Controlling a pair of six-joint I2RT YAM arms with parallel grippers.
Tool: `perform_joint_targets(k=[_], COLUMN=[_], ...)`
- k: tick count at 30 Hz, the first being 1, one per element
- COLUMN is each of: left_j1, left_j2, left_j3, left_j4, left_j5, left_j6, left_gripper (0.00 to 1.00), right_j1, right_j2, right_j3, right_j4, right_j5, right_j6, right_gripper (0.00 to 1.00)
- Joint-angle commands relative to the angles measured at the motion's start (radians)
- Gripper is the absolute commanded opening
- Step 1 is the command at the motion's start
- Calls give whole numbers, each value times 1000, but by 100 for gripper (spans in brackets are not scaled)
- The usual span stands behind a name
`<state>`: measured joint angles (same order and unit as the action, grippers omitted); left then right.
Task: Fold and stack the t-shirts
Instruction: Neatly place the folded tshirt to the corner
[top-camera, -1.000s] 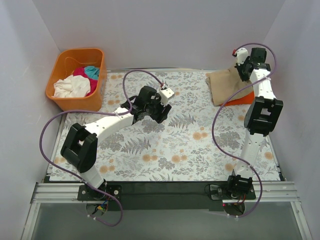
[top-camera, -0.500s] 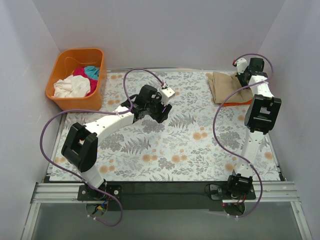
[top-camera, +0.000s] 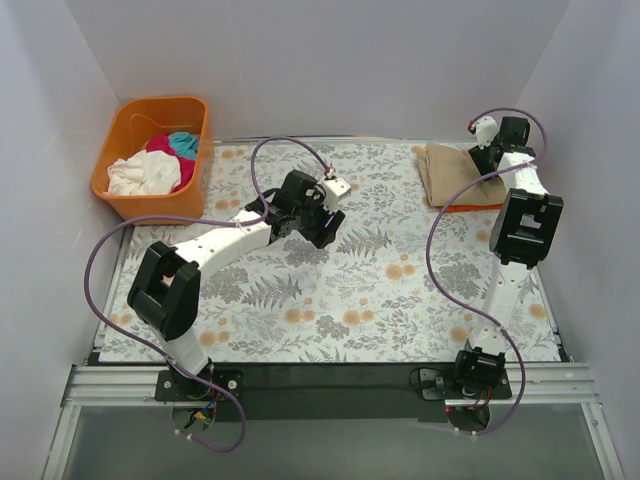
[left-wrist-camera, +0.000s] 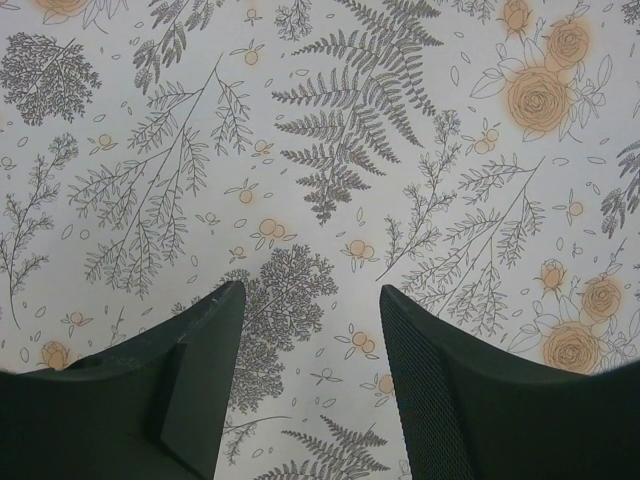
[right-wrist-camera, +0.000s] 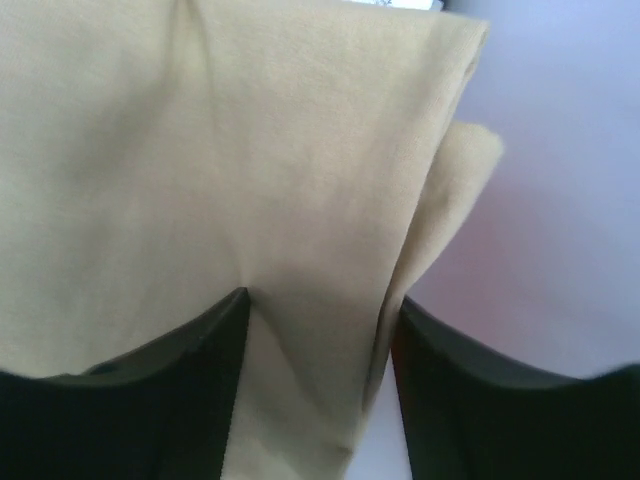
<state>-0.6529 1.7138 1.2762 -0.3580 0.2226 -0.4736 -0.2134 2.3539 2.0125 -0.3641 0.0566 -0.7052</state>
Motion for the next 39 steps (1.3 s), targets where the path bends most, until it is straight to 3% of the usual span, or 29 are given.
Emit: perform_joint_targets(k=[1,5,15,17,18,21,22,24,25,39], left_j1=[2,9,55,58,58,59,59,61,61,68], left_j2=[-26,-40,-86,-94,-97,-111,-115,-117,-118,-95], left_j3=[46,60,69,74,74,66,64,63,61,37], left_j4=[-19,-30,-61,-70,-73,-72,-70,-68,-70,-68], left_j5=[-6,-8,-2,4,6,18,20,26,24,41], left_j6=[-16,-39,-103,-115,-117,-122,-122,-122,-122,-131], left_gripper=[53,57,58,62,62,62,61,61,61,61], right_j1=[-12,-12,-14,-15,-14,-24,-27,-38,-38,-101], right_j2=[-34,-67,-200,-238,-251,-283,-285,-277,-254,-1], right_j3=[41,63,55,43,28,5,6,6,14,118], right_j4=[45,45,25,4,-5,-19,-45,-67,-88,-82], right_j5=[32,55,83,52,39,9,-42,-84,-83,-72], right_j6=[-13,-19,-8,12,19,74,88,128,133,139], right_gripper=[56,63,66,66,64,42,30,17,2,1])
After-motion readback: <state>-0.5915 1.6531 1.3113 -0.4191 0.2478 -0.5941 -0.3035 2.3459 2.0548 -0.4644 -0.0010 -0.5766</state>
